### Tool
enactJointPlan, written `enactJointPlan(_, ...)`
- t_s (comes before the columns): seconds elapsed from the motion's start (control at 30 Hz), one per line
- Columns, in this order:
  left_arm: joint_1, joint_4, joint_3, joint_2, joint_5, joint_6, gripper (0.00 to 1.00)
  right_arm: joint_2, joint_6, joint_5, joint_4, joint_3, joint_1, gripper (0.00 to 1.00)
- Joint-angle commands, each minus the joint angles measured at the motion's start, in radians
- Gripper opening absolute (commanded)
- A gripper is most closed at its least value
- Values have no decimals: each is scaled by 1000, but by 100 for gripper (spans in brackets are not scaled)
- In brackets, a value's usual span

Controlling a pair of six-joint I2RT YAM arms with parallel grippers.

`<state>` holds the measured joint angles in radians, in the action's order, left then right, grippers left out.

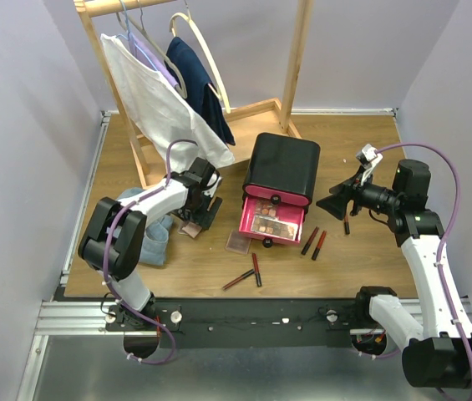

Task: Organize the makeup
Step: Pick up the makeup from the center of the board.

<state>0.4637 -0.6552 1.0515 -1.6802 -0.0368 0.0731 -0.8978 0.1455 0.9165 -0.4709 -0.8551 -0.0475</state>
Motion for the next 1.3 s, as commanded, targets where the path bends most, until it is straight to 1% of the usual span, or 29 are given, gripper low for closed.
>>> enactJointPlan(0.0, -11, 2, 7, -38, 81, -7, 79, -4, -15, 30, 17, 18, -6, 74)
enactJointPlan(0.1, -11, 3, 4, -39, 95, -6, 73, -4, -15, 30, 17, 16, -6, 74)
enactJointPlan(0.27, -11, 17, -15, -27, 80, 10, 67, -4, -15, 30, 21, 19, -6, 74)
enactJointPlan(0.4, -10, 22, -27, -16, 54, 25, 52, -4, -15, 30, 20, 19, -8, 74)
enactJointPlan(0.57, -11, 37, -39, 25, 44, 42, 45, -3, -14, 30, 17, 19, -8, 74)
enactJointPlan(0.73, -8, 38, -51, 100, 48, 70, 43, 0, -12, 30, 18, 22, -8, 74)
enactJointPlan(0.9, 1, 58, -82, 206, 109, 106, 43, 3, -15, 30, 20, 21, -9, 74)
enactJointPlan(1.1, 55, 75, -136, 359, 172, 140, 43, 3, -17, 33, 21, 24, -9, 74)
enactJointPlan(1.13, 64, 78, -146, 407, 185, 142, 43, 3, -17, 35, 20, 24, -9, 74)
enactJointPlan(1.27, 133, 68, -151, 508, 175, 146, 43, 3, -18, 38, 23, 24, -9, 74)
